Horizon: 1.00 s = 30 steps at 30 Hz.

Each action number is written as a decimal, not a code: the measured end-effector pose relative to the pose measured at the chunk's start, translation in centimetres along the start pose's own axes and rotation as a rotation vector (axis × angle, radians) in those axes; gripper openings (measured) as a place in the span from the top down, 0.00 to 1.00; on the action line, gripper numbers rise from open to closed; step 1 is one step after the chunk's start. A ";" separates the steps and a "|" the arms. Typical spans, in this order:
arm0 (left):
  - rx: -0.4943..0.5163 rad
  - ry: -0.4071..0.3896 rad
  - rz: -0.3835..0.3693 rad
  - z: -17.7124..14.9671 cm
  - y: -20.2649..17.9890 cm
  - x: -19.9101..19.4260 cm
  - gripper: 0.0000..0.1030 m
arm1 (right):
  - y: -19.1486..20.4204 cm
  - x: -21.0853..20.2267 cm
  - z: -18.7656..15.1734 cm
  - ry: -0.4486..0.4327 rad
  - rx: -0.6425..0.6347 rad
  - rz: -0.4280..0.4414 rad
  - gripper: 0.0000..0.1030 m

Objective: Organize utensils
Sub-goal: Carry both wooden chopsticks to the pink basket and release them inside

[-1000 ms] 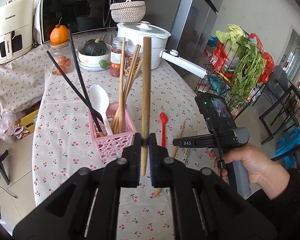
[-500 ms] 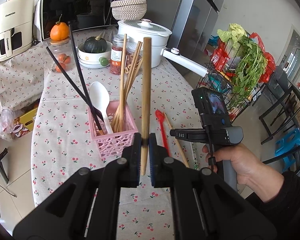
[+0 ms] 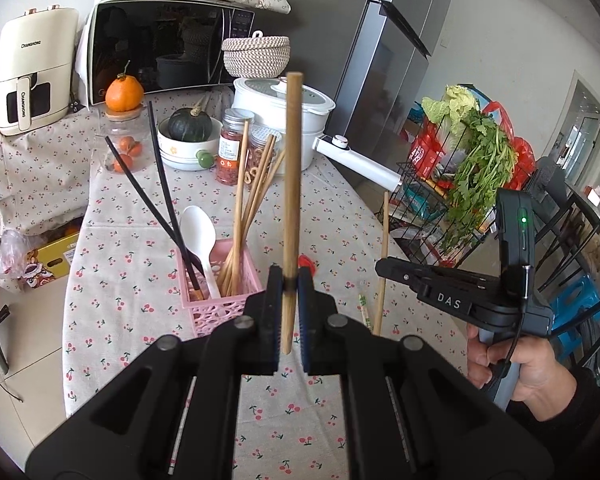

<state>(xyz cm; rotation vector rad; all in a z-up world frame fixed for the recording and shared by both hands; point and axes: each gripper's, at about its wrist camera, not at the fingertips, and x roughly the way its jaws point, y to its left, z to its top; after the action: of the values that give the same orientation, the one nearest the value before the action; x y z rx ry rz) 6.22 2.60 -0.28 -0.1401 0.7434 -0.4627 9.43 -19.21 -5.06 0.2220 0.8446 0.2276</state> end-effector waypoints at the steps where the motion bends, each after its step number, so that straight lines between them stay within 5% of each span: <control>1: -0.001 -0.014 -0.001 0.2 0.0 -0.3 0.92 | 0.2 -0.7 0.2 -0.023 -0.006 0.011 0.94; 10: -0.059 -0.167 0.039 2.4 1.8 -3.1 0.92 | 2.3 -5.1 2.2 -0.194 -0.046 0.073 0.94; 18: -0.073 -0.263 0.140 3.7 3.8 -2.9 0.92 | 4.1 -4.9 3.5 -0.234 -0.050 0.115 0.94; 23: -0.037 -0.256 0.175 3.8 4.0 -0.7 0.92 | 4.9 -3.7 3.9 -0.228 -0.047 0.116 0.94; 30: -0.056 -0.112 0.201 3.5 5.0 2.9 0.92 | 5.5 -3.5 4.2 -0.254 -0.042 0.113 0.93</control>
<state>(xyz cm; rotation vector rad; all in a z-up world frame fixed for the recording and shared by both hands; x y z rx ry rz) 12.18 5.60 -0.93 -0.1407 0.6526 -0.2409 9.74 -15.40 1.72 0.2536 0.5752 0.3153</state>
